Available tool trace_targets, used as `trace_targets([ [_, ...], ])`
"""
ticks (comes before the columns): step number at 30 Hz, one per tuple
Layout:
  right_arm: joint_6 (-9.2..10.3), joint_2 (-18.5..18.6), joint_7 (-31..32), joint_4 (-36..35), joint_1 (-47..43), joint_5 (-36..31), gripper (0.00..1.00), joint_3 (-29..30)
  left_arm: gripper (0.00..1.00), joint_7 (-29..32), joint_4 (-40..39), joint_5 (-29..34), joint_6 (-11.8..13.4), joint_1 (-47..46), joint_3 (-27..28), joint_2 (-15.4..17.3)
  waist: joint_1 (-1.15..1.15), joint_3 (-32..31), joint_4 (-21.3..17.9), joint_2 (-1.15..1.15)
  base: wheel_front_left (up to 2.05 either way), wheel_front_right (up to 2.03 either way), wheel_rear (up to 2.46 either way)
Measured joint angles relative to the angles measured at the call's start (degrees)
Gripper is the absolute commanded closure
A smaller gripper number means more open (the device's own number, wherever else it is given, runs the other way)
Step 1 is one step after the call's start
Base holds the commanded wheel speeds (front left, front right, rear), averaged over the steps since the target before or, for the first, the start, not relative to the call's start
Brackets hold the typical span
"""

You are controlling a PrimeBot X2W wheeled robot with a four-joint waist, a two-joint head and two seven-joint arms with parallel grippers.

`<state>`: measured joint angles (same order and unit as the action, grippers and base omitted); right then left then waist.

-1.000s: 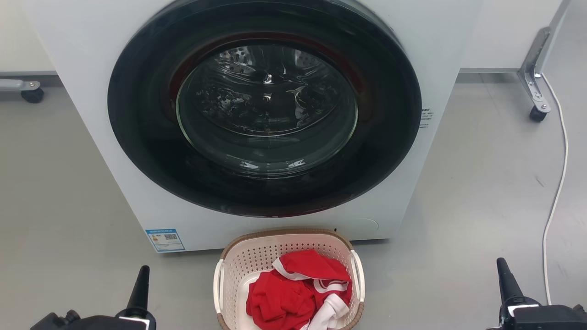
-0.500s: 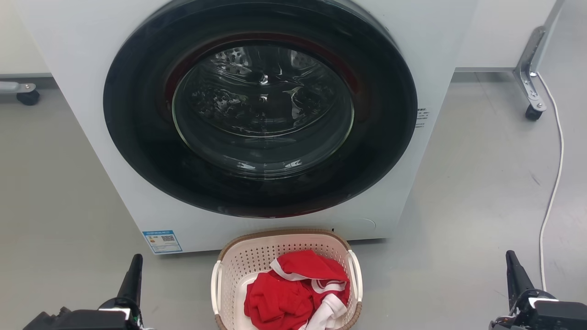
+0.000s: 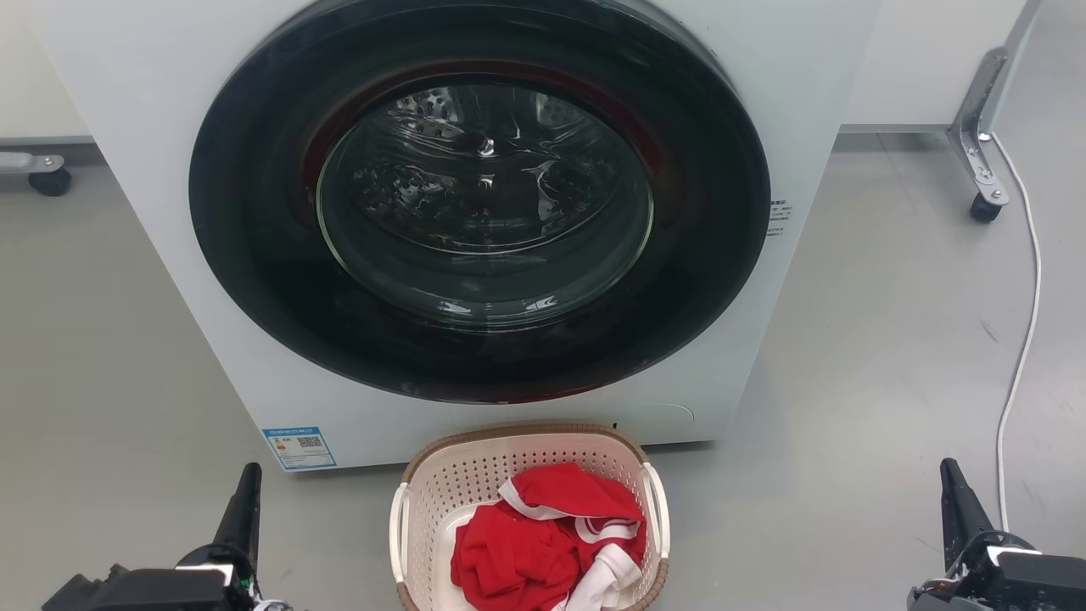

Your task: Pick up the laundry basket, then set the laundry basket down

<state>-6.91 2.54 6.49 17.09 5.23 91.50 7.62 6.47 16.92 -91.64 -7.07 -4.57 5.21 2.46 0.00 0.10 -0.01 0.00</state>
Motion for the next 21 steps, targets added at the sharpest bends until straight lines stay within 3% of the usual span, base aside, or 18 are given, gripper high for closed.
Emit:
trace_targets([
  [21, 0.0, 0.0, 0.0, 0.0, 0.0, 0.0, 1.0, 0.0, 1.0, 0.0, 0.0, 0.0, 0.0, 0.0, 0.0, 0.0, 0.0, 0.0, 0.0, 0.0, 0.0, 0.0, 0.0],
])
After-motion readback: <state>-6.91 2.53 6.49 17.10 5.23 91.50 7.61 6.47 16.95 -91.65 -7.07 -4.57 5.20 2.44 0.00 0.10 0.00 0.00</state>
